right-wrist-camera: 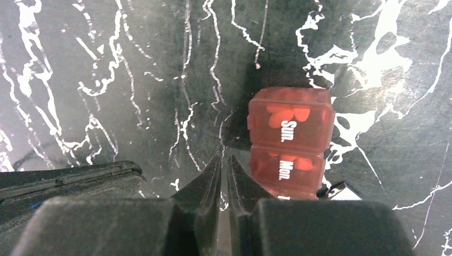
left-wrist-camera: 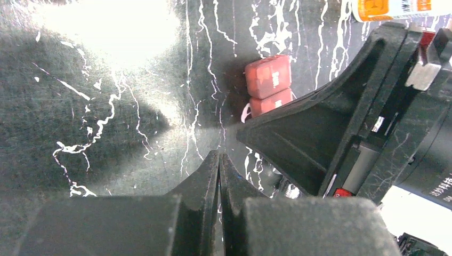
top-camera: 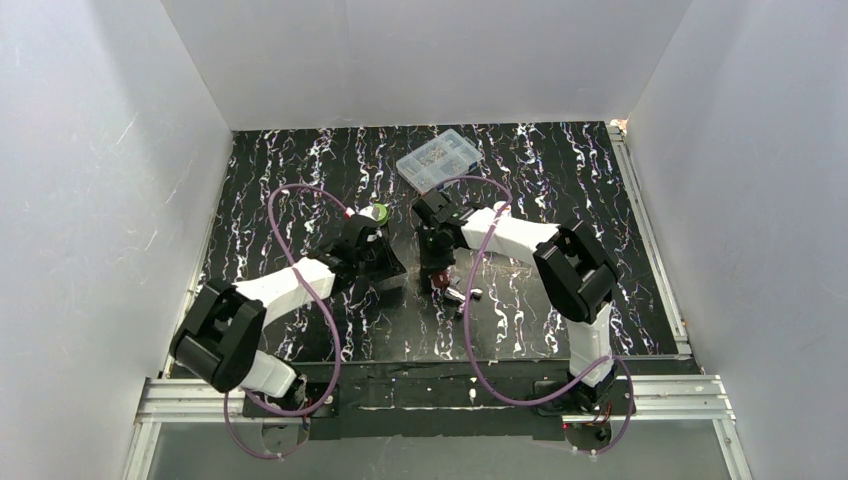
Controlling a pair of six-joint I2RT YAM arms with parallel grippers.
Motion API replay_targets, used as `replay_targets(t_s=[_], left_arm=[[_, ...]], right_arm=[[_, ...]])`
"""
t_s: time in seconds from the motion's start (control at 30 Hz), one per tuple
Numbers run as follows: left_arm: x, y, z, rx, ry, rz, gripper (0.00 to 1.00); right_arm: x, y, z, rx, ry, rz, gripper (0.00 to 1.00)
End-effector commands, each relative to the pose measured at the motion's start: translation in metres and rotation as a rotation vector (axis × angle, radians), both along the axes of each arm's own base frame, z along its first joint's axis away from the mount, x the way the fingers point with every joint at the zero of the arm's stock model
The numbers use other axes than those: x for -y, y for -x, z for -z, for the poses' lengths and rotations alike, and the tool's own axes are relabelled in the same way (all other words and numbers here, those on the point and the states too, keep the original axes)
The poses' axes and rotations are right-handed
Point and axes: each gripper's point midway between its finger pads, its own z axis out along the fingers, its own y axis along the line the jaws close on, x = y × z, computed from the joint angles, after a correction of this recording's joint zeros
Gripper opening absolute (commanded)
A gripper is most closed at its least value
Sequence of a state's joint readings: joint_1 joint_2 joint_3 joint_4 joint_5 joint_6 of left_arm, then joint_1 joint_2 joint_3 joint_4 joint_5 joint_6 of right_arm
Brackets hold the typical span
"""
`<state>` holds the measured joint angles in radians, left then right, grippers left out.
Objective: Sort the pills into containers
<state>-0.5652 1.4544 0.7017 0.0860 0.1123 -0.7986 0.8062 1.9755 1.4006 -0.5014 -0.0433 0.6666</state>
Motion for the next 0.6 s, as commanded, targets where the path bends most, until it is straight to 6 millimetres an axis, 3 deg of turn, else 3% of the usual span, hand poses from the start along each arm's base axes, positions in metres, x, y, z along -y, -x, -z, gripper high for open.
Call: replay_targets(t_s=[0.0,0.17,0.33,0.4,0.43,0.47,0.5,0.53,0.57], left_arm=[[-0.004,-0.009,-0.038,0.107,-0.025,0.021,0.0],[-0.011,-0.006,-0.058,0.15,-0.045,0.035,0.0],[-0.02,-0.006,-0.096,0.253,-0.065,0.053,0.07],[-0.024,-0.005,-0.117,0.31,-0.077,0.07,0.19],[-0.026,-0.004,-0.129,0.334,-0.084,0.083,0.3],[-0.032,-0.005,-0.139,0.358,-0.109,0.076,0.53],[-0.039,-0.004,-0.149,0.37,-0.134,0.066,0.87],[-0.044,-0.004,-0.158,0.379,-0.153,0.054,0.97],[-0.05,-0.003,-0.169,0.391,-0.171,0.046,0.98]], right_arm=[[-0.019,-0.011,-0.063,0.097,-0.13,-0.042,0.17],[-0.025,-0.013,-0.097,0.139,-0.186,-0.057,0.19],[-0.016,-0.018,-0.136,0.224,-0.215,-0.039,0.33],[-0.007,-0.02,-0.156,0.261,-0.232,-0.024,0.48],[-0.003,-0.021,-0.166,0.281,-0.242,-0.015,0.57],[0.002,-0.021,-0.178,0.308,-0.255,-0.008,0.66],[0.007,-0.02,-0.19,0.336,-0.265,0.0,0.76],[0.013,-0.019,-0.201,0.364,-0.271,0.005,0.84],[0.022,-0.02,-0.213,0.404,-0.266,0.022,0.94]])
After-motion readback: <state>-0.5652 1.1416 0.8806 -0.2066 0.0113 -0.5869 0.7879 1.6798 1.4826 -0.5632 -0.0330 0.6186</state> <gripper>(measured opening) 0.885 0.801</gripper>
